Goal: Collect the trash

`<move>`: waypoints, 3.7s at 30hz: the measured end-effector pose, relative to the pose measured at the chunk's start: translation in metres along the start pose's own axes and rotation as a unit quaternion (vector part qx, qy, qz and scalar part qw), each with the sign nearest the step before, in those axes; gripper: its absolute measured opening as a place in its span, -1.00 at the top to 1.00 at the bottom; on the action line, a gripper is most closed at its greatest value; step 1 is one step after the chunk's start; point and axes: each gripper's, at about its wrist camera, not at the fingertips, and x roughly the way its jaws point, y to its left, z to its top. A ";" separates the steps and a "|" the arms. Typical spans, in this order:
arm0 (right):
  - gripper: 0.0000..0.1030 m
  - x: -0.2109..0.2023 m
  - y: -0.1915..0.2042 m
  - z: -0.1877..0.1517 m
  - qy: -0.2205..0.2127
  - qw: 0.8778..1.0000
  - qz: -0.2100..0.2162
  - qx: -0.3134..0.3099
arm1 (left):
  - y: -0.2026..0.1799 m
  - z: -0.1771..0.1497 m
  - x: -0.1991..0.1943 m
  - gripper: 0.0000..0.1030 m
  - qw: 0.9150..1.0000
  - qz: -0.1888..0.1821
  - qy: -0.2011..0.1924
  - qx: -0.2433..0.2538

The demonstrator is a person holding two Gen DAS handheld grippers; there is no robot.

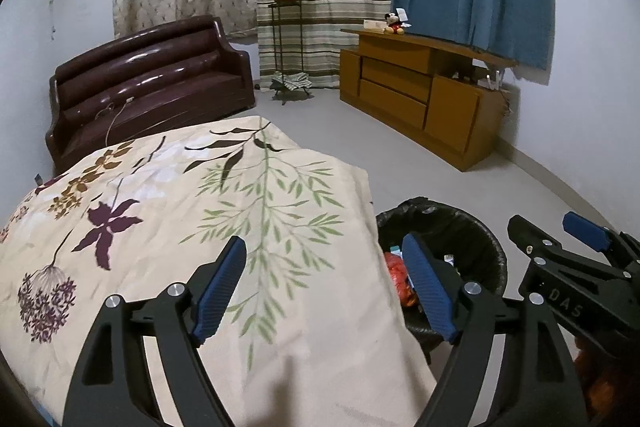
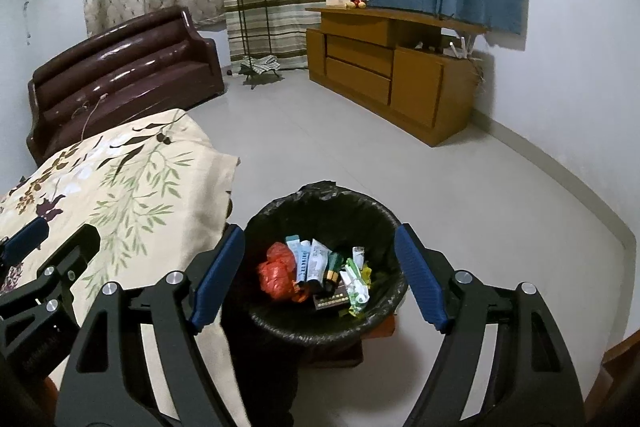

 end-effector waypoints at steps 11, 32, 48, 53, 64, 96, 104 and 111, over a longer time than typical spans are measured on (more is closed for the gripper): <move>-0.48 -0.023 0.011 -0.004 -0.011 1.000 0.010 -0.009 | 0.017 -0.005 -0.018 -0.53 1.000 0.004 -0.008 -0.012; -0.48 -0.031 0.013 -0.004 -0.021 1.000 0.007 -0.010 | 0.022 -0.006 -0.025 -0.53 1.000 0.002 -0.016 -0.018; -0.48 -0.031 0.014 -0.004 -0.021 1.000 0.007 -0.010 | 0.023 -0.006 -0.025 -0.53 1.000 0.000 -0.016 -0.018; -0.48 -0.032 0.014 -0.004 -0.021 1.000 0.007 -0.011 | 0.023 -0.006 -0.025 -0.53 1.000 0.000 -0.016 -0.018; -0.48 -0.031 0.014 -0.004 -0.021 1.000 0.007 -0.011 | 0.023 -0.006 -0.026 -0.53 1.000 0.000 -0.016 -0.018; -0.48 -0.032 0.015 -0.004 -0.020 1.000 0.006 -0.012 | 0.022 -0.009 -0.025 -0.53 1.000 -0.003 -0.016 -0.019; -0.48 -0.032 0.015 -0.004 -0.020 1.000 0.006 -0.012 | 0.016 -0.012 -0.026 -0.56 1.000 0.001 -0.022 -0.011; -0.48 -0.032 0.015 -0.003 -0.020 1.000 0.006 -0.012 | 0.015 -0.010 -0.026 -0.62 1.000 -0.001 -0.022 -0.016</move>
